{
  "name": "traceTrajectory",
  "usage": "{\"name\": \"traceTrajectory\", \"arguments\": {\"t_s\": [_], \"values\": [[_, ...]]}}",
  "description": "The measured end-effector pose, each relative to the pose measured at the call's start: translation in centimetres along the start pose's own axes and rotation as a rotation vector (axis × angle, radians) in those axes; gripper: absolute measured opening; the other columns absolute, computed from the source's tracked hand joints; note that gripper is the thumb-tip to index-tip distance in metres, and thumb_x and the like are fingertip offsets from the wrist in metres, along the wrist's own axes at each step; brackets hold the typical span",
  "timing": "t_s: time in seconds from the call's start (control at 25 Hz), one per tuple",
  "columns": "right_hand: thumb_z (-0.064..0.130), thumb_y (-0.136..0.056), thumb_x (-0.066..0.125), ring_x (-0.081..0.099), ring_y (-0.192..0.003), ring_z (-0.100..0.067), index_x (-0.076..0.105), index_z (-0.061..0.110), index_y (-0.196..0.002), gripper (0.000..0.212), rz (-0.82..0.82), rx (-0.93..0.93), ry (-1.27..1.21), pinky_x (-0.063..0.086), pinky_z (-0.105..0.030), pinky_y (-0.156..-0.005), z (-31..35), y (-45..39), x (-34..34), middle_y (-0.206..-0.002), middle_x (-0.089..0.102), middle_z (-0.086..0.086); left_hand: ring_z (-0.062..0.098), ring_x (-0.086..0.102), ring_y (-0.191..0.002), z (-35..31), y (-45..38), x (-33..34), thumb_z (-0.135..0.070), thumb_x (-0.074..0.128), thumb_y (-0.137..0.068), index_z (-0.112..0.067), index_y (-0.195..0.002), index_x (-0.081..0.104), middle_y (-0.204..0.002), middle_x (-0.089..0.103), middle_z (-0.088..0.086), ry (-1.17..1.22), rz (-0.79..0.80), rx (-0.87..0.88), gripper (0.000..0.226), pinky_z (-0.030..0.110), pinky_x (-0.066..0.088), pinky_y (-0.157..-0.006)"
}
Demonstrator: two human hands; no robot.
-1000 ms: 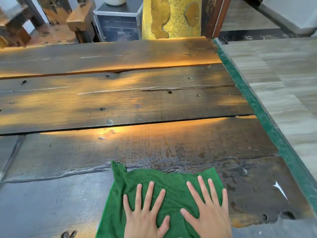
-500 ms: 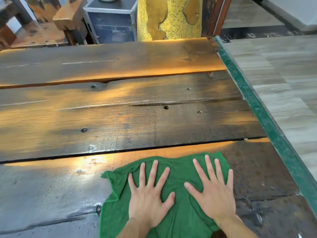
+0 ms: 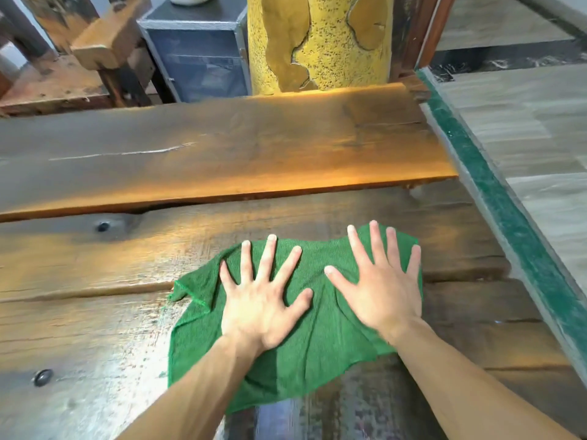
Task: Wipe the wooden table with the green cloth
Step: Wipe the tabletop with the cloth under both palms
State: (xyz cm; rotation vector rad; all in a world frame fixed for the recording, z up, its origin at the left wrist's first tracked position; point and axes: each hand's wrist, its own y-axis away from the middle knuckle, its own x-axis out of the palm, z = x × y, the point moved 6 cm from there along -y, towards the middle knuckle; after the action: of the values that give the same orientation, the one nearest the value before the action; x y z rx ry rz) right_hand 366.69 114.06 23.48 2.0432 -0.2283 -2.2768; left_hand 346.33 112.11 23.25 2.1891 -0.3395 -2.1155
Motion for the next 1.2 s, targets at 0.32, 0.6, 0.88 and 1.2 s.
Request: {"name": "traceTrajectory", "arguments": {"t_s": [0.32,0.6,0.88,1.2], "values": [[0.088,-0.084,0.002,-0.018,-0.154,-0.025,-0.016,0.045,-0.156,0.086,-0.013,-0.025,0.039,-0.010,-0.062,-0.119,0.5,-22.6,-2.6,-0.167,-0.020,0.003,0.034,-0.019,-0.153,1.5,-22.5,-4.0,-0.083,0.005,-0.086,-0.058,-0.151,-0.014,-0.165,-0.027,-0.008,-0.031,-0.070,-0.053,0.072,0.070,-0.003,-0.116],[0.087,-0.086,0.009,-0.011,-0.155,-0.025,-0.004,0.046,-0.158,0.084,-0.053,-0.053,-0.008,-0.008,-0.062,-0.120,0.6,-40.3,-5.0,-0.170,-0.009,0.003,0.031,-0.007,-0.156,2.1,-41.0,-7.7,-0.081,0.014,-0.091,-0.063,-0.150,-0.002,-0.169,-0.008,-0.011,-0.007,-0.102,-0.071,0.064,0.072,-0.003,-0.115],[0.089,-0.084,0.014,0.000,-0.156,-0.025,0.002,0.048,-0.158,0.086,-0.092,-0.087,0.030,-0.003,-0.064,-0.120,0.5,-50.5,-6.6,-0.170,0.001,0.004,0.033,0.008,-0.155,1.5,-51.8,-10.4,-0.083,0.014,-0.078,-0.058,-0.152,0.016,-0.169,0.009,-0.012,0.038,-0.151,-0.031,0.078,0.074,0.002,-0.113],[0.080,-0.092,0.011,-0.011,-0.155,-0.027,-0.005,0.047,-0.158,0.075,-0.051,-0.104,0.015,-0.005,-0.065,-0.119,-0.2,-45.0,-6.4,-0.170,-0.009,0.001,0.028,-0.002,-0.156,-0.4,-46.7,-9.6,-0.065,0.020,-0.101,-0.051,-0.157,0.006,-0.170,-0.004,-0.007,-0.034,-0.144,0.054,0.060,0.071,0.001,-0.116]]}}
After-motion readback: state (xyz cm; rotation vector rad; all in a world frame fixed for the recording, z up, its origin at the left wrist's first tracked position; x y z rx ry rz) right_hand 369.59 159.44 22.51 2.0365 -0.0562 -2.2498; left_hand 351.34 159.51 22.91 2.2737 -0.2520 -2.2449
